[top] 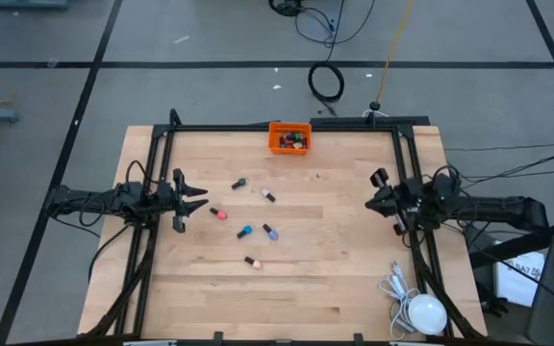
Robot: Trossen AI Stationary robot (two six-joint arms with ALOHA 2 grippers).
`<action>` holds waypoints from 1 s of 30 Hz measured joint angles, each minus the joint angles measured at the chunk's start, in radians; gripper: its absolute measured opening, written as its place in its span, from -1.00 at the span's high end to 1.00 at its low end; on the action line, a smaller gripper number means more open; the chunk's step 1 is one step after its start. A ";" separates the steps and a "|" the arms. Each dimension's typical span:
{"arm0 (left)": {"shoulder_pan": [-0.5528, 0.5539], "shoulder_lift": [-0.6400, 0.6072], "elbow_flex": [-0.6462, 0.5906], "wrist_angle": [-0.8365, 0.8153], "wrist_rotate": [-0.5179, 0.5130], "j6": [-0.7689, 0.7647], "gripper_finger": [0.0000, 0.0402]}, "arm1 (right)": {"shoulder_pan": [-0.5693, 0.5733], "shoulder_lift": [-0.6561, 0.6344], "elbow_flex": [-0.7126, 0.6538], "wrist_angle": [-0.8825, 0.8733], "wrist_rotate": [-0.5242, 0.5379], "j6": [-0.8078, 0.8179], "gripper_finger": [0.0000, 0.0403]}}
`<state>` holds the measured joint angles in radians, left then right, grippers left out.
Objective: Pick & Place Nail Polish
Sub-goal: Put the pink nail polish bottle into the basket
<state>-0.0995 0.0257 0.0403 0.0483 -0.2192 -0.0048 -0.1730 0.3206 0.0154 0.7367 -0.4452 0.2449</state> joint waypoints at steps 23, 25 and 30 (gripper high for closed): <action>0.000 0.000 0.000 0.009 0.000 -0.061 0.38 | 0.053 -0.138 0.088 -0.449 0.191 -0.130 1.00; 0.000 0.000 0.000 0.009 0.000 -0.062 0.38 | 0.053 -0.172 0.087 -0.502 0.220 -0.138 1.00; 0.000 0.000 0.000 0.010 0.000 -0.062 0.38 | 0.052 -0.239 0.089 -0.618 0.242 -0.174 1.00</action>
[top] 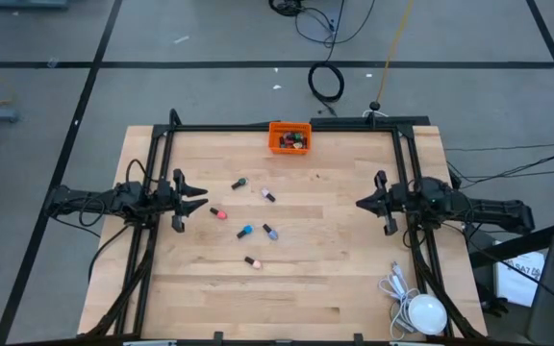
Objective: Pick & Place Nail Polish
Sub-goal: Put the pink nail polish bottle into the basket
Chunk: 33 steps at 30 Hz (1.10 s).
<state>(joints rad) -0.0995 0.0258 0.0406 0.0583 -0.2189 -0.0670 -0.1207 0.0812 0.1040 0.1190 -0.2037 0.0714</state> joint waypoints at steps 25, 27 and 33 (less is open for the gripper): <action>0.000 0.523 0.062 0.074 -0.271 -0.451 0.19 | 0.000 -0.015 0.002 -0.076 0.081 -0.006 1.00; 0.001 0.615 0.112 0.069 -0.254 -0.458 0.04 | 0.000 -0.015 0.002 -0.073 0.081 -0.005 1.00; -0.001 0.847 0.284 -0.149 0.019 -0.283 -0.30 | 0.000 -0.015 0.002 -0.075 0.081 0.017 1.00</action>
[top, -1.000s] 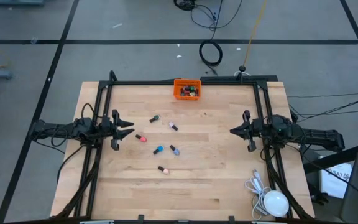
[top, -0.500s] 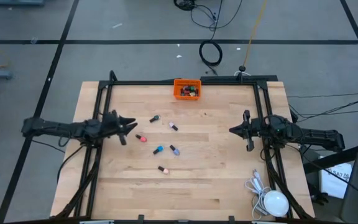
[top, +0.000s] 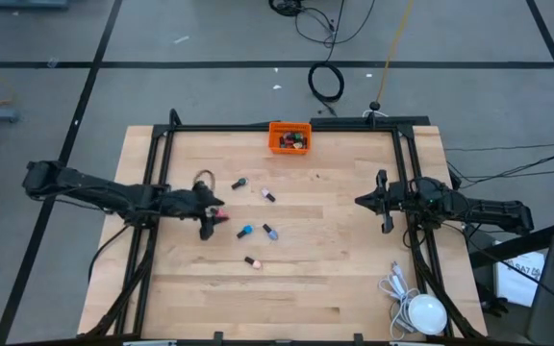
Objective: Pick & Place Nail Polish
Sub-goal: Put the pink nail polish bottle into the basket
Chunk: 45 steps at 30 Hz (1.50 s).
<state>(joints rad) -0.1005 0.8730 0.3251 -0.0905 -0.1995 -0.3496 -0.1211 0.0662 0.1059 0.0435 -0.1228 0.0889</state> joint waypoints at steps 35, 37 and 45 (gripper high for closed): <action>0.138 0.409 0.126 -0.296 0.044 0.311 -0.34 | 0.000 0.000 -0.045 0.059 -0.004 0.008 1.00; 0.150 0.409 0.126 -0.297 0.058 0.312 -0.32 | 0.000 0.000 -0.045 0.058 -0.004 0.008 1.00; 0.177 0.411 0.125 -0.299 0.128 0.258 0.05 | 0.000 0.000 -0.046 0.057 -0.004 0.012 1.00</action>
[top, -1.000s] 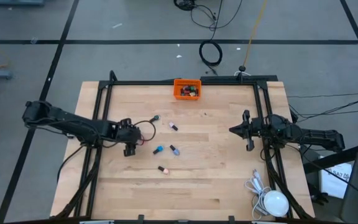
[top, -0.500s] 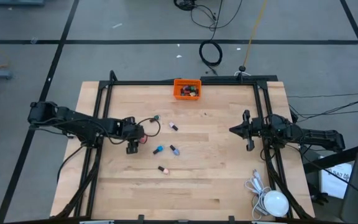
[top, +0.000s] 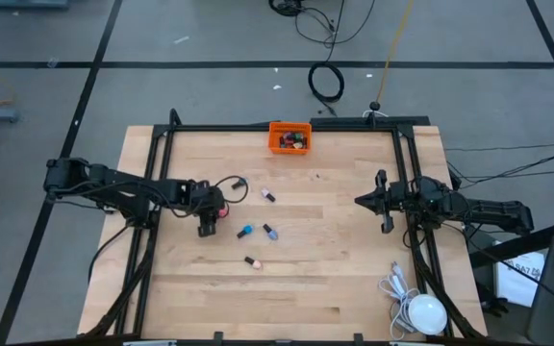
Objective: Pick & Place Nail Polish
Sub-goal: Put the pink nail polish bottle into the basket
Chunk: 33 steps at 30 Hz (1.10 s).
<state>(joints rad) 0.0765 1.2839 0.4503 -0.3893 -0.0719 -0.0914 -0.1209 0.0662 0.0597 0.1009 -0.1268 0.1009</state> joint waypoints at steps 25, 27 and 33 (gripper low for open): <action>-0.065 -0.009 0.013 0.195 -0.062 0.057 0.81 | 0.000 0.000 0.000 -0.001 0.000 0.011 1.00; -0.080 -0.025 0.039 0.242 -0.061 0.057 0.80 | 0.000 0.000 0.000 -0.001 0.000 0.011 1.00; -0.120 -0.089 0.155 0.380 -0.034 0.057 0.81 | 0.000 0.000 0.000 -0.001 0.000 0.011 1.00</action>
<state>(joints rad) -0.0432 1.1949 0.6054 -0.0093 -0.1064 -0.0339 -0.1208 0.0663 0.0593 0.0998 -0.1268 0.1116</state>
